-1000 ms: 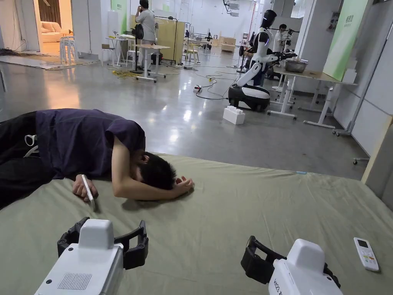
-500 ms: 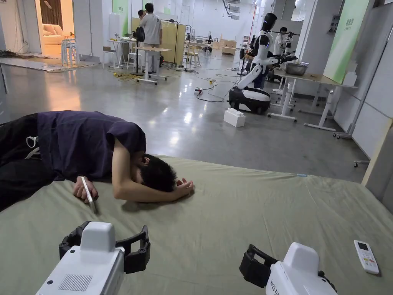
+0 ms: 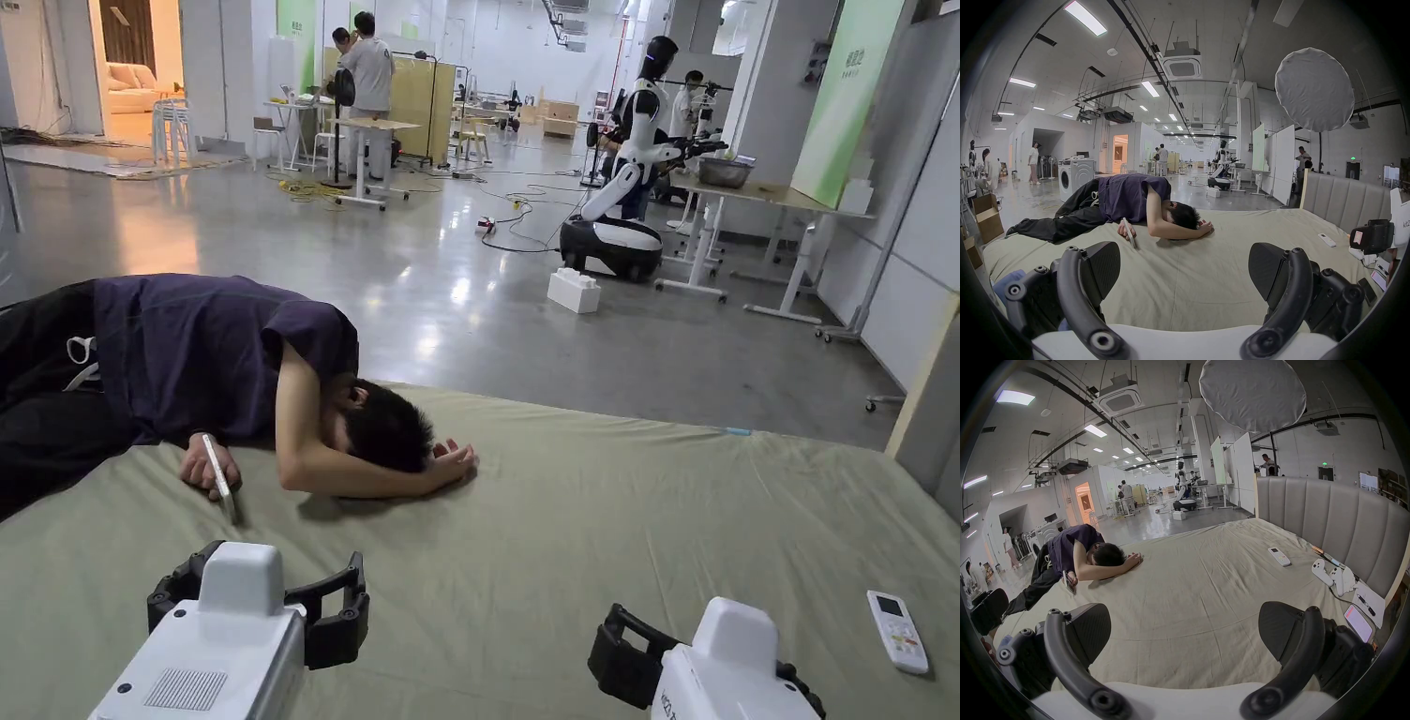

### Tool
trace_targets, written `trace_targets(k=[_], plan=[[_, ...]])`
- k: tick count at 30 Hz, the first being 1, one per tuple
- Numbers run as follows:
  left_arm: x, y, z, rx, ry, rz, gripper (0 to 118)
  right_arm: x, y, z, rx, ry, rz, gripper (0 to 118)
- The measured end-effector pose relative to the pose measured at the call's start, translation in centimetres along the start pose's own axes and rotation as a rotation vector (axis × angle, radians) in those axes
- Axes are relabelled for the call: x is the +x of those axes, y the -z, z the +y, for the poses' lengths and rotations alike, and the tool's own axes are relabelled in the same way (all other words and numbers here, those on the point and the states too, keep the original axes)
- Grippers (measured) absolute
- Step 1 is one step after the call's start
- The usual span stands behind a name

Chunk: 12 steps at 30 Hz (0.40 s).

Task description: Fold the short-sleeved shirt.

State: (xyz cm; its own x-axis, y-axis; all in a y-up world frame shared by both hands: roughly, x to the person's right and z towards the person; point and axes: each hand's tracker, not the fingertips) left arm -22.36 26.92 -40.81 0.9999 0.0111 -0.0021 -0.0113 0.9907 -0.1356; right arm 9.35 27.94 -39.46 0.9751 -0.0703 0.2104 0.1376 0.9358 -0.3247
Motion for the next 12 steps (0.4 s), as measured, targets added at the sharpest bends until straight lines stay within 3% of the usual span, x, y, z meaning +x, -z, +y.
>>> trace_targets(k=[8,12], plan=[[-0.1,0.6,0.2,-0.004,0.014,-0.004,106,1.0,0.7,0.0,0.070,0.053,0.022,118],[0.0,1.1,0.4,0.002,0.021,-0.004,106,1.1,0.8,-0.1,0.123,0.001,0.021,118]])
